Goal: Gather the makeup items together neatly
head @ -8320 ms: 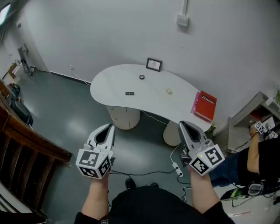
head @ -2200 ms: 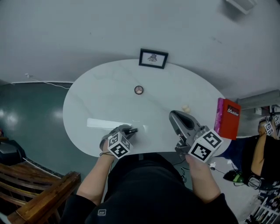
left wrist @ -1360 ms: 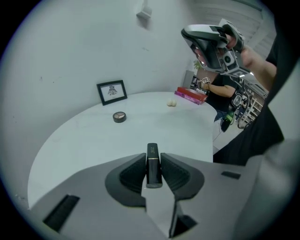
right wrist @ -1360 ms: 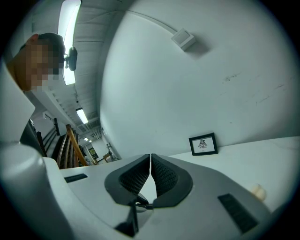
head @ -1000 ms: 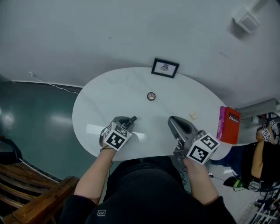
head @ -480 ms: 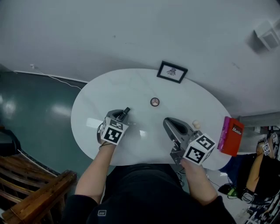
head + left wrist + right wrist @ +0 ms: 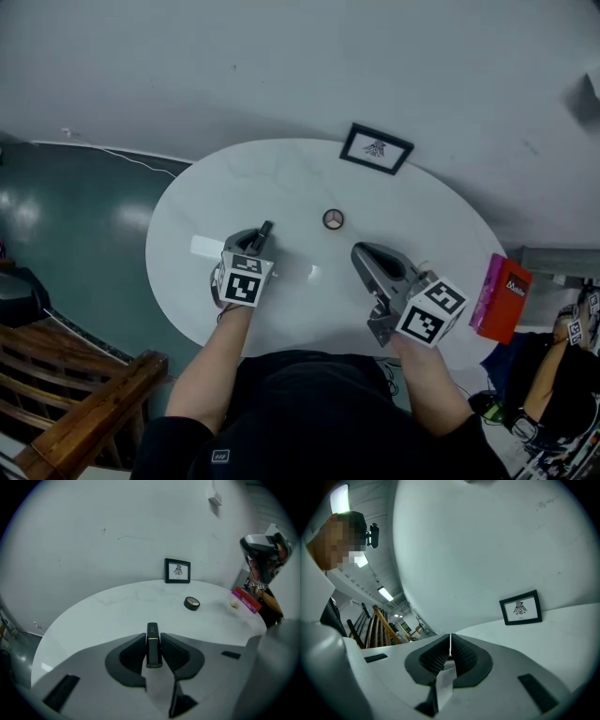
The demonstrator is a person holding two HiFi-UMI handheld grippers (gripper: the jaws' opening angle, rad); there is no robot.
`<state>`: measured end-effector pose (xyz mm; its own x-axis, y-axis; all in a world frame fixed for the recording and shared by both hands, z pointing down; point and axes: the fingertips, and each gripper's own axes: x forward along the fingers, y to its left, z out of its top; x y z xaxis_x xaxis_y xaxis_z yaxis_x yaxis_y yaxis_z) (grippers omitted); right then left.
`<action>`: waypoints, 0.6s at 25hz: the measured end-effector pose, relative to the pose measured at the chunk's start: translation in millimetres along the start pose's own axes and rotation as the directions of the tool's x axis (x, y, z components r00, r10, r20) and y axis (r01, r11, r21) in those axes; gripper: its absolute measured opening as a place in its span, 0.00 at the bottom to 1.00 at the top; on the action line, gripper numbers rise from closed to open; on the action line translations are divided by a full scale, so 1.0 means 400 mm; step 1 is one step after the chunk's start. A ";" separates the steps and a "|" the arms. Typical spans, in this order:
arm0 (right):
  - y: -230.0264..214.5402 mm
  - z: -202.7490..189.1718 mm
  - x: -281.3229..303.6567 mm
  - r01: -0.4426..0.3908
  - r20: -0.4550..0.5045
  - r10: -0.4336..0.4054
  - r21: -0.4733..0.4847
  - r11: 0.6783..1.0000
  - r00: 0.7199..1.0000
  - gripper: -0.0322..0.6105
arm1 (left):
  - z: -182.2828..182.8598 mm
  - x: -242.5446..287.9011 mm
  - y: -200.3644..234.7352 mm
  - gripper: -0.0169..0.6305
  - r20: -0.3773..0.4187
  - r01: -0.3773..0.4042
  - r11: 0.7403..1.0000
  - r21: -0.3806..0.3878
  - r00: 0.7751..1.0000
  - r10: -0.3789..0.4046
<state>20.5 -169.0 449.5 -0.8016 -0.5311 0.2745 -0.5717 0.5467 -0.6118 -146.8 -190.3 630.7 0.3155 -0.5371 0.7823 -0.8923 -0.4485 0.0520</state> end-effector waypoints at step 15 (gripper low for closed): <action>-0.017 -0.025 0.021 -0.005 -0.017 0.005 0.035 0.999 1.000 0.11 | -0.016 0.034 -0.042 0.19 -0.009 -0.016 0.978 -0.206 1.000 0.014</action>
<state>15.8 -170.7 463.3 -0.8075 -0.5171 0.2837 -0.5614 0.5263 -0.6386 -129.8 -185.5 644.6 0.2998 -0.5372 0.7884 -0.9446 -0.2830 0.1663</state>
